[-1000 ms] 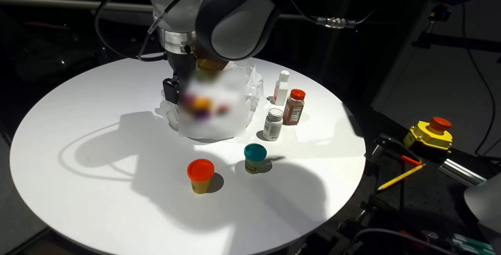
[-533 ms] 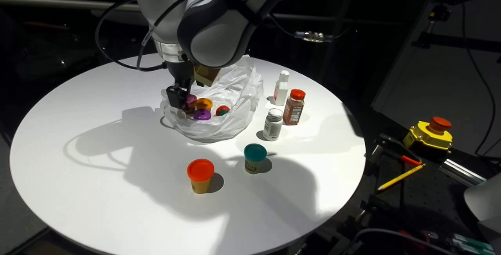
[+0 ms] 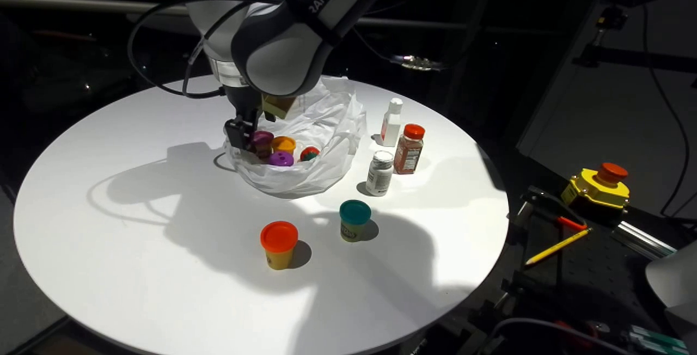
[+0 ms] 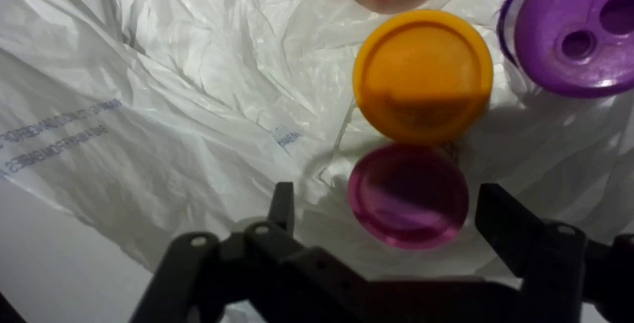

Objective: Remove the contents in the plastic bag and put them on the table.

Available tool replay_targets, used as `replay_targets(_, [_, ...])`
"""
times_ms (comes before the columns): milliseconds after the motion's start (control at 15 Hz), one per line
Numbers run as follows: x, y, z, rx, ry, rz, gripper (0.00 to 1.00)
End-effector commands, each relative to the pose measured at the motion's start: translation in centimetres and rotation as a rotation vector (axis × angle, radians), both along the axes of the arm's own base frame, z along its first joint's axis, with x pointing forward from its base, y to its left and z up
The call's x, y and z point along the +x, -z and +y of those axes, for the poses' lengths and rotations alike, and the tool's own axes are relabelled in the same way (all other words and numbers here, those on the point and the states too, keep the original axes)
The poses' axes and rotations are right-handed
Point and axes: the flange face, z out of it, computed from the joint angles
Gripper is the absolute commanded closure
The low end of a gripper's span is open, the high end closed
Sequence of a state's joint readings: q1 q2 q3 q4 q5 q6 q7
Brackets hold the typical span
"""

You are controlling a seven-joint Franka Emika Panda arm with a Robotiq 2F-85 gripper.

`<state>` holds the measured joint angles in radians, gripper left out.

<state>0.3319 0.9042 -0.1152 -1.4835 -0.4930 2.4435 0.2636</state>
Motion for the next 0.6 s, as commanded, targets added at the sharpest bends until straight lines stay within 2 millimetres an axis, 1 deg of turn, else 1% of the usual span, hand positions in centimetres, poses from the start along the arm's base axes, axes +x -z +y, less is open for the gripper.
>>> replay_targets(0, [1.7, 0.4, -0.2, 0.011, -0.011, 0.025, 0.37])
replay_targets(67, [1.8, 0.6, -0.3, 0.010, -0.010, 0.030, 0.47])
replay_targets(267, [1.9, 0.6, -0.9, 0.016, 0.001, 0.042, 0.69])
replay_targets(533, [0.9, -0.8, -1.8, 0.005, 0.056, 0.044, 0.71])
